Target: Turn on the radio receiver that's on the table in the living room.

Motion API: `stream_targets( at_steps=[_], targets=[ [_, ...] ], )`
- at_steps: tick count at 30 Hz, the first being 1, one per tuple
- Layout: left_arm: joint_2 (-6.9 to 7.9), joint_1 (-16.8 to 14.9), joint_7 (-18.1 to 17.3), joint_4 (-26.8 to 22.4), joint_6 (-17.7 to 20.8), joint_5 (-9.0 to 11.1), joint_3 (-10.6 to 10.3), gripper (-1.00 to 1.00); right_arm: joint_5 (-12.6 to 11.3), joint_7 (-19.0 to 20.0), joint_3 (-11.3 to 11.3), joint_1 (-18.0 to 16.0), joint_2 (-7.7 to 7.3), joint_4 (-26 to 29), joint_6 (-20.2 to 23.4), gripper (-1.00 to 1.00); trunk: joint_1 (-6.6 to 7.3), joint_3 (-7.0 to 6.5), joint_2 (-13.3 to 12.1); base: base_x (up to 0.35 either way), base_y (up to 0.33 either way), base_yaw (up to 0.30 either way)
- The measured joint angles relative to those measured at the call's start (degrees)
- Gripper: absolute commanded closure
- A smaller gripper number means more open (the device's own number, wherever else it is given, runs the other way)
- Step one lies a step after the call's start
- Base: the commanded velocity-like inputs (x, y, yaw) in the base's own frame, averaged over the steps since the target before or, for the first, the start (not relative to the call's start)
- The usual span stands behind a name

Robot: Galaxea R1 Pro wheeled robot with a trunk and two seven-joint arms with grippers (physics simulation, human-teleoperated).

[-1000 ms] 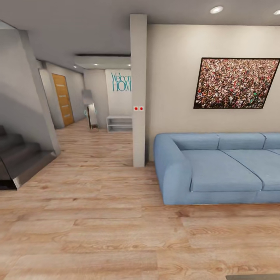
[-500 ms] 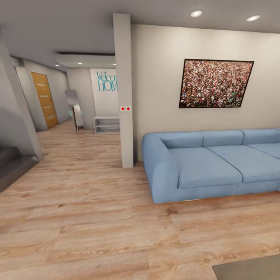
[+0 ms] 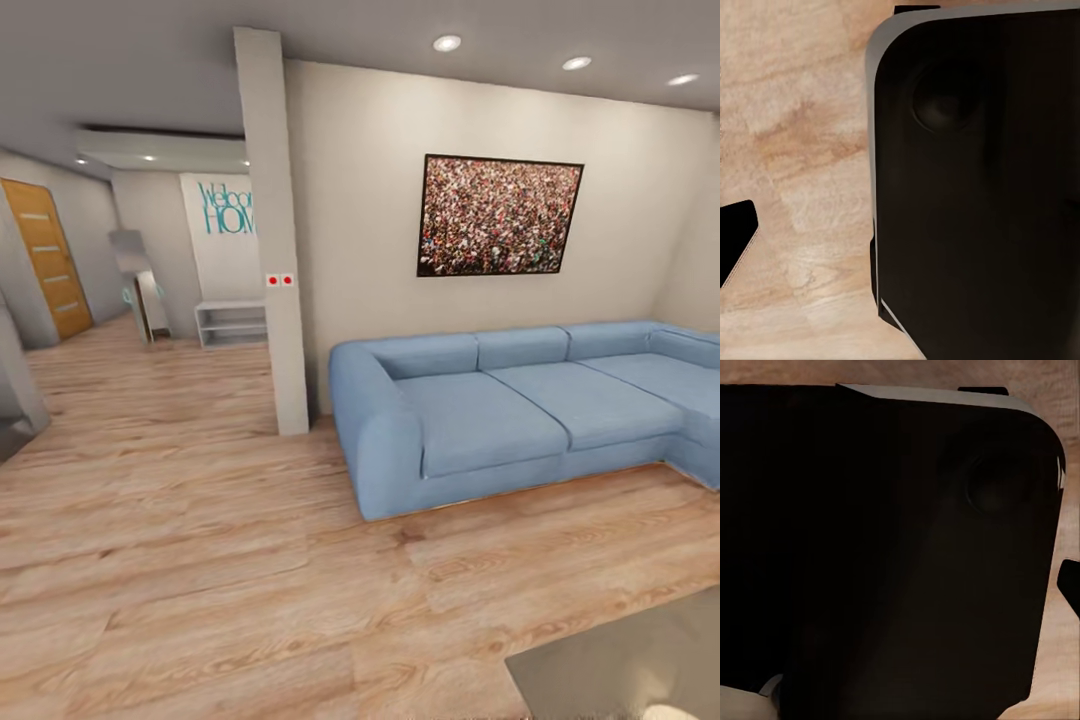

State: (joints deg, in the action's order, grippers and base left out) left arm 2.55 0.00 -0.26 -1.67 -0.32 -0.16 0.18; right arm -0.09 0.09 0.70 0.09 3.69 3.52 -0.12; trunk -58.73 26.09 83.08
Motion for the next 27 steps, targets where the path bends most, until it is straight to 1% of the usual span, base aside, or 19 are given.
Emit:
stream_targets(
  at_steps=[27],
  targets=[
    [0.00,0.00,0.00,0.00,0.02,-0.02,0.00,-1.00,0.00,0.00,0.00,0.00,0.00,0.00,-0.01,-1.00,0.00,0.00,0.00,0.000,0.000,-0.263]
  ],
)
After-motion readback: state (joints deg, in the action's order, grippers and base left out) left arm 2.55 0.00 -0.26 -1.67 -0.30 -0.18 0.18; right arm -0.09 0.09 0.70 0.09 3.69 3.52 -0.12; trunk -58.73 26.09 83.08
